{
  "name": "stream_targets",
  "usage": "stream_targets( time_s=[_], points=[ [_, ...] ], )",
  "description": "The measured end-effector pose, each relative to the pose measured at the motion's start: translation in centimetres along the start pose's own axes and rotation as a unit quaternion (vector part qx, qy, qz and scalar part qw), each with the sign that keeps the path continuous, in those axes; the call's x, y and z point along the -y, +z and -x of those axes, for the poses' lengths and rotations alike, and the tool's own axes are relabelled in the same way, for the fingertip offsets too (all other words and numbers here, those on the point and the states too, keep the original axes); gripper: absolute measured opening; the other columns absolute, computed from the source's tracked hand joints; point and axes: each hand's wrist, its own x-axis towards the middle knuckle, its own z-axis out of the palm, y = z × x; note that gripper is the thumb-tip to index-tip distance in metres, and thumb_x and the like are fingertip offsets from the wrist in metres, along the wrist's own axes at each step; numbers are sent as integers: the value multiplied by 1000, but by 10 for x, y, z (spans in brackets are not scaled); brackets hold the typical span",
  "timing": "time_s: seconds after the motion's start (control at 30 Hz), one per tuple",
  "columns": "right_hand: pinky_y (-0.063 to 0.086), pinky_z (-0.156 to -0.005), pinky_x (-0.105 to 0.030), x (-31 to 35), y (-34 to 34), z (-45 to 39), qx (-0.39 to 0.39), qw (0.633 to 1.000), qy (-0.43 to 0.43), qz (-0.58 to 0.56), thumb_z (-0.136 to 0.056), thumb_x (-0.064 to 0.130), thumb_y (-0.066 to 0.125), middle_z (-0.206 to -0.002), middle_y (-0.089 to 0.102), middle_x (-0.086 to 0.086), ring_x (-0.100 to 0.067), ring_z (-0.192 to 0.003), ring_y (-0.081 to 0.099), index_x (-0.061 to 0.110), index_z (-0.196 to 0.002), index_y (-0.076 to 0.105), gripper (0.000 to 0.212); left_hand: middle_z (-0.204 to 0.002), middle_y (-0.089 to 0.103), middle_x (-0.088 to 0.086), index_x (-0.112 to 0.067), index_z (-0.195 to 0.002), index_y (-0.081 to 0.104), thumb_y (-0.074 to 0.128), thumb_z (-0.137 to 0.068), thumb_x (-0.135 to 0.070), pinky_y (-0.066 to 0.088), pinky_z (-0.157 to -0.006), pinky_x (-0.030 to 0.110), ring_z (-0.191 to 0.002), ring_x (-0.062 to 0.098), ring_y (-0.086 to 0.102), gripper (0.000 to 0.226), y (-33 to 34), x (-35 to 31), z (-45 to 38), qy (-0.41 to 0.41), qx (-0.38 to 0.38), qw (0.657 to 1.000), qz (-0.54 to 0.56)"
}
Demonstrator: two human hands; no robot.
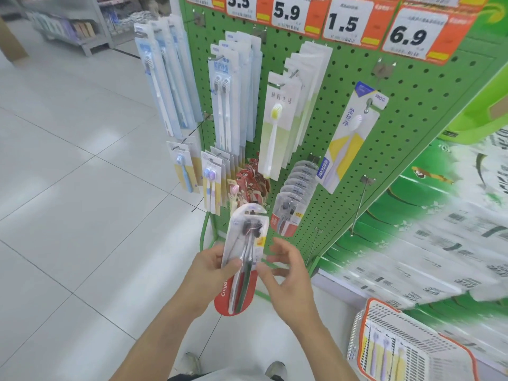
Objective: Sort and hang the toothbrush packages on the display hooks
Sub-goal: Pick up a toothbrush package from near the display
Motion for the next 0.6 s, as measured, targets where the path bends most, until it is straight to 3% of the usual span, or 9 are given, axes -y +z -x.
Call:
stream_targets(
  time_s=[0.1,0.17,0.23,0.3,0.37,0.43,0.53,0.6],
  points=[
    [58,-84,-37,3,-10,-15,8,997,40,-68,-94,47,64,-115,68,12,-12,-103,67,39,-124,57,32,-113,74,16,-4,-120,68,55,-99,0,58,-86,32,-106,35,71,25,10,-10,-7,10,91,996,16],
    [59,-78,-53,4,-16,-23,15,997,28,-70,-99,48,57,-101,72,3,-22,-91,70,37,-108,65,16,-116,73,17,-4,-124,66,54,-99,2,57,-89,36,-107,36,71,28,17,-16,-13,-1,143,989,32],
    [58,-73,-56,2,-20,-30,-8,999,20,-46,-98,46,57,-86,71,1,-26,-81,69,36,-95,66,14,-116,74,15,-8,-125,65,58,-98,-1,57,-90,40,-106,34,71,29,23,-20,-25,-18,138,990,26],
    [58,-71,-55,-4,-25,-39,-42,998,28,-27,-96,46,60,-79,69,2,-24,-75,67,36,-89,67,14,-115,74,7,-18,-125,62,65,-98,-16,57,-88,34,-101,19,72,27,29,-21,-41,-6,78,996,-36],
    [58,-69,-49,-14,-31,-50,-63,997,39,6,-97,44,62,-75,67,-4,-22,-70,63,30,-86,65,18,-121,68,-5,-30,-129,55,68,-94,-32,55,-85,24,-96,-1,68,37,35,-24,-53,55,27,988,-145],
    [49,-64,-39,-24,-36,-61,-69,995,58,42,-99,40,61,-73,62,-9,-14,-63,53,25,-84,63,21,-133,56,-17,-37,-143,42,66,-94,-40,50,-91,20,-107,-9,58,55,41,-27,-62,114,14,969,-220],
    [43,-59,-31,-35,-40,-74,-73,992,83,58,-99,39,60,-63,56,6,-8,-57,48,25,-83,61,21,-146,41,-23,-42,-151,29,63,-97,-36,40,-111,28,-135,-1,42,64,52,-31,-74,181,32,942,-282],
    [46,-60,-32,-39,-40,-82,-77,991,94,50,-99,38,60,-66,60,8,-8,-57,50,25,-84,61,20,-148,39,-23,-48,-148,27,62,-98,-26,34,-116,28,-141,0,36,65,60,-34,-80,212,51,926,-307]
  ],
)
